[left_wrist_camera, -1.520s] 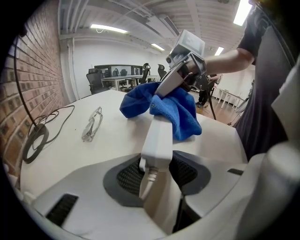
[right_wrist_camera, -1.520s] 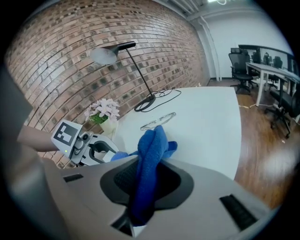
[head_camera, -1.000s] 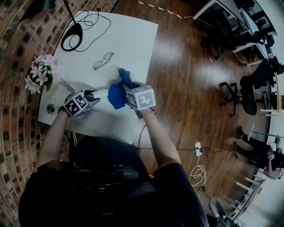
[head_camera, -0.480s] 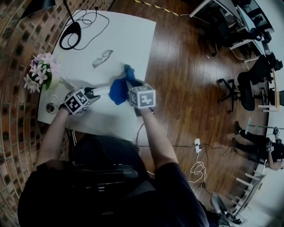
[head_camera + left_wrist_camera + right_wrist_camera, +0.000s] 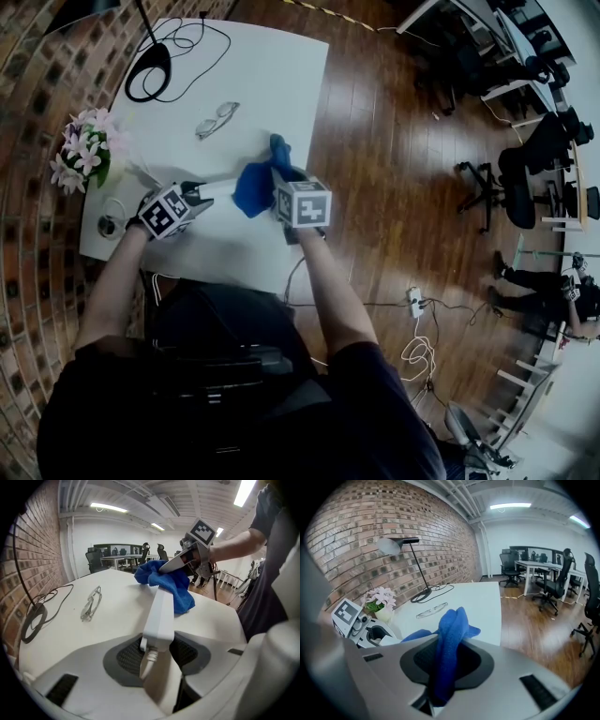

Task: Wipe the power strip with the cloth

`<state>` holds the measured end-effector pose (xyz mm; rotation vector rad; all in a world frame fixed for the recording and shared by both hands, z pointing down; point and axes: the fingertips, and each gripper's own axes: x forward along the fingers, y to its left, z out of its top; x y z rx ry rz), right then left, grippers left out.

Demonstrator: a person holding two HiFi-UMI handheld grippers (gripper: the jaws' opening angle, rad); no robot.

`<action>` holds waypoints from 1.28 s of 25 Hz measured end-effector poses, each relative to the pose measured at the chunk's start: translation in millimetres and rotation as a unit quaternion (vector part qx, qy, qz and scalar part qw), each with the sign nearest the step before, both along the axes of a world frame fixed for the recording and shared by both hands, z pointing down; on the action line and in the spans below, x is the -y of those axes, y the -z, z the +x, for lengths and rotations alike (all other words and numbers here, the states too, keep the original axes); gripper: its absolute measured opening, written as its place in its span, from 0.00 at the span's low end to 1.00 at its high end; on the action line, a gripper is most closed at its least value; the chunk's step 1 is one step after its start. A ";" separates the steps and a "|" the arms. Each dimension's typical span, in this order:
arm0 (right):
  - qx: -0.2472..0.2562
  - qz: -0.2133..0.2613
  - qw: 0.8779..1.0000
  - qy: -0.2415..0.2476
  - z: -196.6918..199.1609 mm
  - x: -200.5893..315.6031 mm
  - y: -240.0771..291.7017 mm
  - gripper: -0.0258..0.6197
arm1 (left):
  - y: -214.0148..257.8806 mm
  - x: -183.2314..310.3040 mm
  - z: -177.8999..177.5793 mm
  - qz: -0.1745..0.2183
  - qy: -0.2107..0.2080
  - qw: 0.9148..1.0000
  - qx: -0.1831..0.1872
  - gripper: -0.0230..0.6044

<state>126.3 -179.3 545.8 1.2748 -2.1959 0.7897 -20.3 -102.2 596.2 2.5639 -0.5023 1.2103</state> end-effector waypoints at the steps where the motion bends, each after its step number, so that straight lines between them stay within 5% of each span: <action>1: -0.002 -0.002 1.000 0.000 -0.3 -0.8 -0.5 0.14 | -0.4 -0.4 -0.2 0.002 -0.001 1.000 0.001 0.33; 32: -0.052 0.035 0.997 -0.036 -7.0 -3.0 1.7 0.14 | -1.3 -2.3 0.0 -0.011 -0.011 1.000 0.000 0.33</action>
